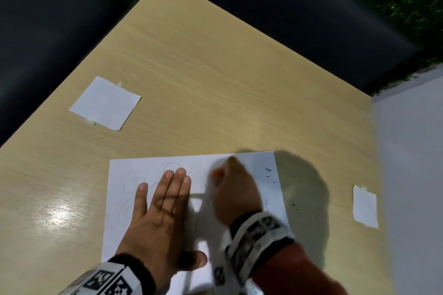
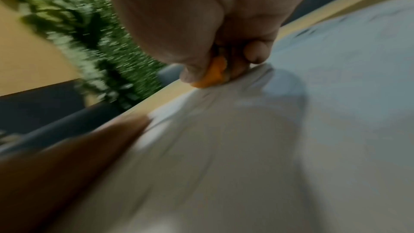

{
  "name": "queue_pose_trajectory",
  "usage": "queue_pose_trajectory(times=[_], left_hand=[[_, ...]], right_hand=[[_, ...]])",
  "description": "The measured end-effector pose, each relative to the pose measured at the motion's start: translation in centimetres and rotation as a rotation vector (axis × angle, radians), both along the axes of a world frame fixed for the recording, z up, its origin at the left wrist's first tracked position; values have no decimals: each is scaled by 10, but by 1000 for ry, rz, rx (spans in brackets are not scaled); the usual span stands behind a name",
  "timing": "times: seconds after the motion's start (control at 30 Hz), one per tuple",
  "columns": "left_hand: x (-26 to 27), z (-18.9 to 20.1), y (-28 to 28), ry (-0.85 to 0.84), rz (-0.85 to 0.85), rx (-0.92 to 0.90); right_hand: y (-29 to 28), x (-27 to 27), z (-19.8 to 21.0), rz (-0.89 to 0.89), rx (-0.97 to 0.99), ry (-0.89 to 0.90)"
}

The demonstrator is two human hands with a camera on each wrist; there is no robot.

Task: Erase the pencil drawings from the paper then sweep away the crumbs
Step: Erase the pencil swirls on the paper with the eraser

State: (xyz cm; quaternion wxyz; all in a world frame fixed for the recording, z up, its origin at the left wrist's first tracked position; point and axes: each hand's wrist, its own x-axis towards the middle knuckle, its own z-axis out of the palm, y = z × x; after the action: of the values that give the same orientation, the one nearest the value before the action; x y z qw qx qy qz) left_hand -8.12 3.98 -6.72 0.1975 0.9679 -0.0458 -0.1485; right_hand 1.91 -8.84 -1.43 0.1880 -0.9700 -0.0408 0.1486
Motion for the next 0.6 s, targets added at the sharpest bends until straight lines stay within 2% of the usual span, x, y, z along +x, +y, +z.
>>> queue_pose_trajectory(times=[0.07, 0.1, 0.23, 0.3, 0.37, 0.47, 0.53, 0.6], left_hand=[[0, -1, 0, -17, -25, 24], [-1, -2, -1, -33, -42, 41], [-2, -5, 0, -53, -59, 47], [-2, -4, 0, -45, -48, 38], [-2, -4, -2, -36, -44, 41], [-4, -1, -2, -54, -28, 49], [-4, 1, -2, -72, -8, 60], [-4, 0, -2, -57, -1, 58]], right_hand=[[14, -19, -1, 148, 18, 52], [10, -14, -1, 137, 25, 32], [-33, 32, -3, -118, -80, -28], [-35, 33, -3, -151, -71, -36], [-16, 14, -1, -94, 20, -32], [18, -14, 1, 129, 148, 32], [23, -11, 2, 205, 124, 15], [11, 7, -1, 144, 36, -7]])
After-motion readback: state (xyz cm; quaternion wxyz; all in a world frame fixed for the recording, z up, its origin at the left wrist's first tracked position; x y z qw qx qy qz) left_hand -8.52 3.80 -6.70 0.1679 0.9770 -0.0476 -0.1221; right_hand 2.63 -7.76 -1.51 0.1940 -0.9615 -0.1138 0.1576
